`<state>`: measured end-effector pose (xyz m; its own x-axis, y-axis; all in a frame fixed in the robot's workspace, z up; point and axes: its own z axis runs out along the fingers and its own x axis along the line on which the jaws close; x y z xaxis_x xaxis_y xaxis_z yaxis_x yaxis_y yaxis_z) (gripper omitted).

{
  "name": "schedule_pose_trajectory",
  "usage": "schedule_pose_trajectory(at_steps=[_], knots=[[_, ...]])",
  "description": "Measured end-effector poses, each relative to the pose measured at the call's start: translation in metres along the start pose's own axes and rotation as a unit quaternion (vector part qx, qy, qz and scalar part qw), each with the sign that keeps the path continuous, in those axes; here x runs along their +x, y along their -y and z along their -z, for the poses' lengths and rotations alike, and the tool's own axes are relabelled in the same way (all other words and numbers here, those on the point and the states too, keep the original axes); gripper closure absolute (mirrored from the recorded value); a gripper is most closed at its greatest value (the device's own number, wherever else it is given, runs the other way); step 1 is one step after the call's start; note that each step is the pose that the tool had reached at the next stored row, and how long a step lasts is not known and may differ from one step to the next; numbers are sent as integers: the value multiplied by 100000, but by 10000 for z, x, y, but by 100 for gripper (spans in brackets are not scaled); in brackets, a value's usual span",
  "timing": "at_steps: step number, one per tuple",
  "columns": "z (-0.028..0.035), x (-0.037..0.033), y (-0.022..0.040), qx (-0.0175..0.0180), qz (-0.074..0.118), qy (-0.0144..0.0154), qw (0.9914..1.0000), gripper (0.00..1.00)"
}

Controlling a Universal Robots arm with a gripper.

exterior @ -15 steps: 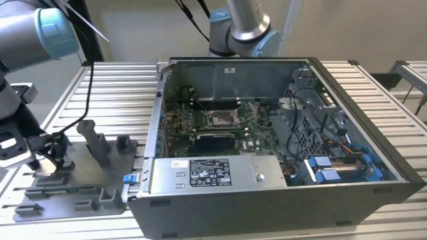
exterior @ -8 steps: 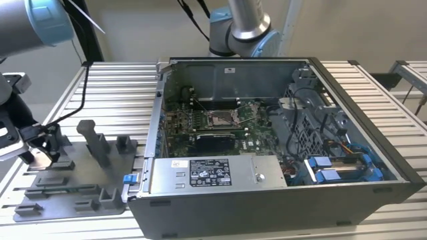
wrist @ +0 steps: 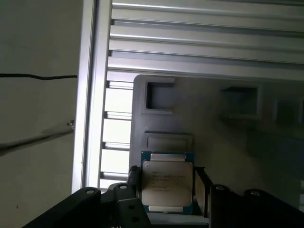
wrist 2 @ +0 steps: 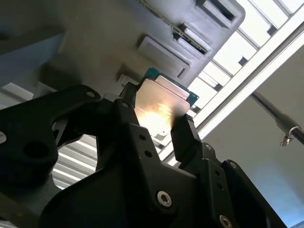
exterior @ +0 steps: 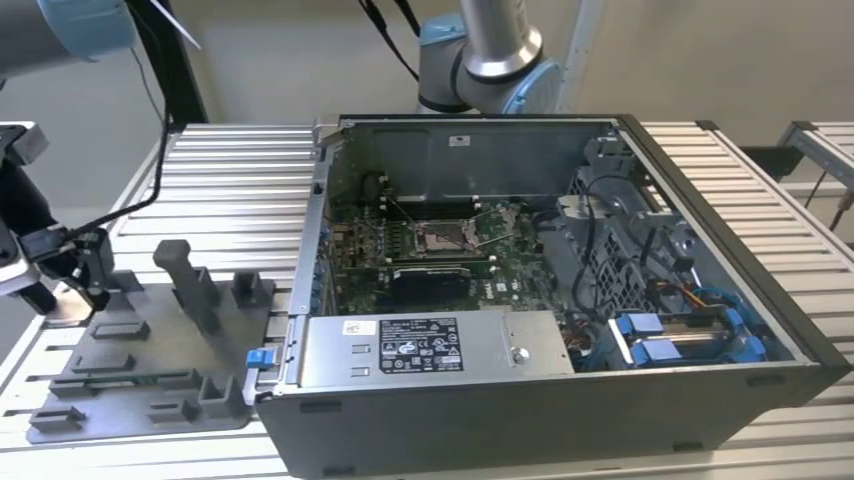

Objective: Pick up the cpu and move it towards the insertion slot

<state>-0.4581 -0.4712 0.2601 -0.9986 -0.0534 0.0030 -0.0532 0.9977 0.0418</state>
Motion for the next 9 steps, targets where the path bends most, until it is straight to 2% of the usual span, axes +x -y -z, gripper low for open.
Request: schedule_pose_trajectory(at_steps=[3,9], knots=[[119,1,-5,0,-27,2,100000,100],[300,10,-12,-7,-24,13,100000,100]])
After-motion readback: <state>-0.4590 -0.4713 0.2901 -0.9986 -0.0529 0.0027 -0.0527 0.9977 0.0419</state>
